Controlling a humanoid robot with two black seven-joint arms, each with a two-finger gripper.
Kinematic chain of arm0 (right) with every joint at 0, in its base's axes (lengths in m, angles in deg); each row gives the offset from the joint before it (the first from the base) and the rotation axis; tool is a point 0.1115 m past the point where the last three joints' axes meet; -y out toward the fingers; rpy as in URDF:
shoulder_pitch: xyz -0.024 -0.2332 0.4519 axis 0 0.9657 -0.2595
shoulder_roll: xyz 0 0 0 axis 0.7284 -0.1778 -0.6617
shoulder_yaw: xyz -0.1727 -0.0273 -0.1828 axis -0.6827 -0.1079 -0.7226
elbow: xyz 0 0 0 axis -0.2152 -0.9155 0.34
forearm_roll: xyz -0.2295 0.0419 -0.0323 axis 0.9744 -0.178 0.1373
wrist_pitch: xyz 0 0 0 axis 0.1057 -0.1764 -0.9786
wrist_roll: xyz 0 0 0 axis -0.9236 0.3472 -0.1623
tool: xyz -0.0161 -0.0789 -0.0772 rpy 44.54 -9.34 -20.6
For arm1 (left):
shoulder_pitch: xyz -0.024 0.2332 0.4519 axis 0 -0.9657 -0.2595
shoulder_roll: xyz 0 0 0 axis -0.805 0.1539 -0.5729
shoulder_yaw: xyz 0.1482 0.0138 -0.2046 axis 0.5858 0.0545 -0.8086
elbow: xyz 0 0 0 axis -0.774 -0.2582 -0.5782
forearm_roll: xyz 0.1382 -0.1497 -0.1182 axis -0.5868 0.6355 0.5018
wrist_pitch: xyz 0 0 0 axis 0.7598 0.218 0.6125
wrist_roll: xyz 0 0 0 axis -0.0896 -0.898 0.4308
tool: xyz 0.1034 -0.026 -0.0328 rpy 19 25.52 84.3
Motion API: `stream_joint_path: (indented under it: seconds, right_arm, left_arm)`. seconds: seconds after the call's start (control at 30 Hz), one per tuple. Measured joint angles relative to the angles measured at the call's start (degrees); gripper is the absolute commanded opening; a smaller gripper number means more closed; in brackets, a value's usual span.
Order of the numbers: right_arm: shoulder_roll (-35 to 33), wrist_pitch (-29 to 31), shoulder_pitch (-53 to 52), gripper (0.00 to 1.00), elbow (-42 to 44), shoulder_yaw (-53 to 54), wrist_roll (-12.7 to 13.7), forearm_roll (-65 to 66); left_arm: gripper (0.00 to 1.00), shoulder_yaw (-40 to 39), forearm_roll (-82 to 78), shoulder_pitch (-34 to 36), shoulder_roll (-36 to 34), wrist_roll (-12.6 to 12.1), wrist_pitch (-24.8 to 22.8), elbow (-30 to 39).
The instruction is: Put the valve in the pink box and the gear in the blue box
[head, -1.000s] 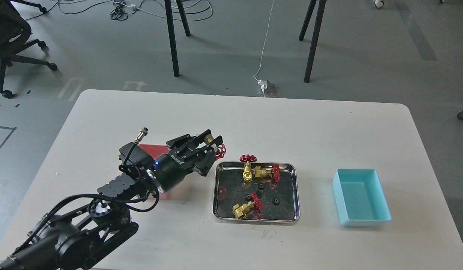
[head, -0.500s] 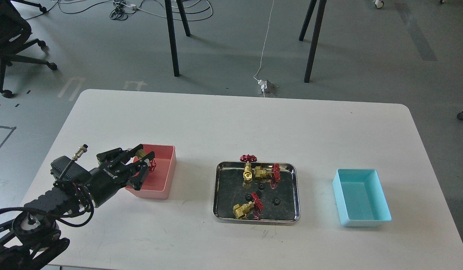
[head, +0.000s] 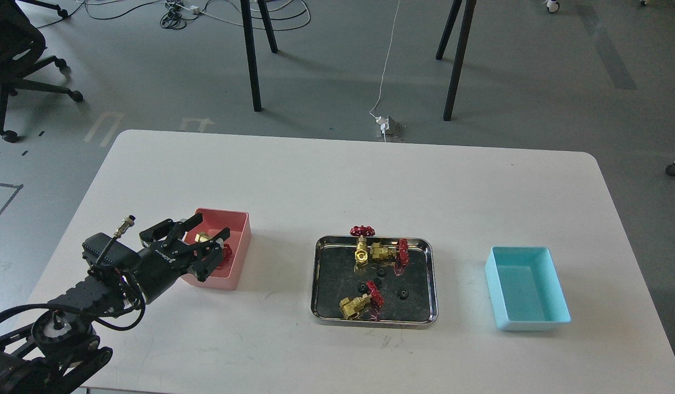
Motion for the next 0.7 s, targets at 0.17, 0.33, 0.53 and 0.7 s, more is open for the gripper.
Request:
stream_joint_path:
  seconds: [0.17, 0.33, 0.53, 0.7]
  right_arm:
    - [1.76, 1.53, 1.07, 0.99, -3.00, -0.84, 0.36, 6.20]
    - [2.38, 4.16, 4.19, 0.99, -13.65, -1.91, 0.30, 27.99]
    - [7.14, 10.18, 7.45, 0.99, -23.12, -8.53, -0.44, 52.10]
    - [18.17, 16.35, 6.68, 0.99, -23.13, -17.71, -1.73, 65.75]
  left_arm:
    - [0.99, -1.53, 13.28, 5.07, -0.66, 0.93, -0.30, 0.23]
    - [0.99, -1.72, 38.67, 15.96, -4.28, 3.90, -4.87, 0.40]
    - [0.99, -1.80, 67.02, 30.24, -10.40, 4.77, -13.79, -0.35]
    - [0.99, -1.72, 73.35, 39.27, -13.66, 4.38, -16.24, -3.58]
